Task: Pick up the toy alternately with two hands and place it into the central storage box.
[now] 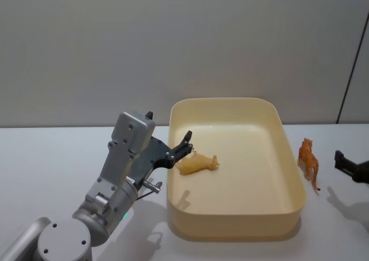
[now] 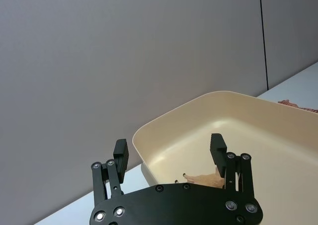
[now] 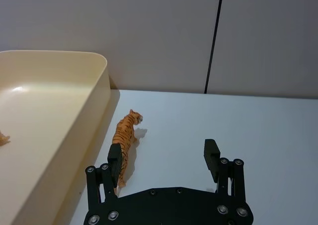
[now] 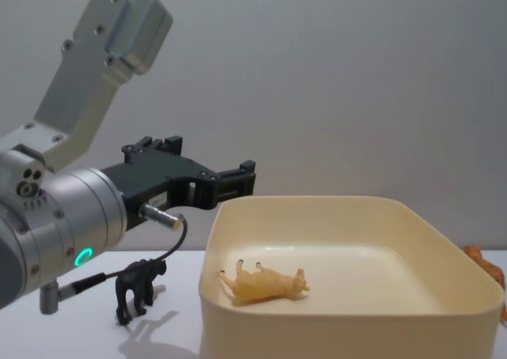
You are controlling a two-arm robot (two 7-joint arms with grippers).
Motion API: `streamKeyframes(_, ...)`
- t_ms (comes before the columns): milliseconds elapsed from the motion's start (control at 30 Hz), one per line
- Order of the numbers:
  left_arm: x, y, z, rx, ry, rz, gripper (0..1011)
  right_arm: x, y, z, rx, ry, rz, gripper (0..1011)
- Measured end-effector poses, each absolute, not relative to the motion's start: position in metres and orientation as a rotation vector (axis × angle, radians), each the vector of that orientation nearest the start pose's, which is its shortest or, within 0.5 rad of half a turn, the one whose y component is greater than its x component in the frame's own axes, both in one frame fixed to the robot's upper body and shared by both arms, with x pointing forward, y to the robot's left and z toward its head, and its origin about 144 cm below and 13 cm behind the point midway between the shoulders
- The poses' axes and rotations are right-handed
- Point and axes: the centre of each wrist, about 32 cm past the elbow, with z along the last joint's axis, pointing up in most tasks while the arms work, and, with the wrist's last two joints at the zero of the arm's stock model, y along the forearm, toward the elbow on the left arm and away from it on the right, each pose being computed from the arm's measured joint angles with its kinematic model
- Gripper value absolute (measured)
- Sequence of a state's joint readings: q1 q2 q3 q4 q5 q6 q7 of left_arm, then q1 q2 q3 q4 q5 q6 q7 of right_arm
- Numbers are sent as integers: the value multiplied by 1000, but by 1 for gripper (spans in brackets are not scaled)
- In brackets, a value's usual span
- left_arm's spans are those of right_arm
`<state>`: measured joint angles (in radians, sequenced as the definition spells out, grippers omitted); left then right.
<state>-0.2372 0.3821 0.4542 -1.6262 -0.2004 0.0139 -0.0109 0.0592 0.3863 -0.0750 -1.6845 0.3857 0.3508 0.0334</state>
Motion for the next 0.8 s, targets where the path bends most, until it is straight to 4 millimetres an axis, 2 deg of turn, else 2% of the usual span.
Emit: streamKeyframes(800, 492, 198, 1204, 61, -268, 1124, 1001, 487, -287, 1189, -176, 218, -1380, 1001)
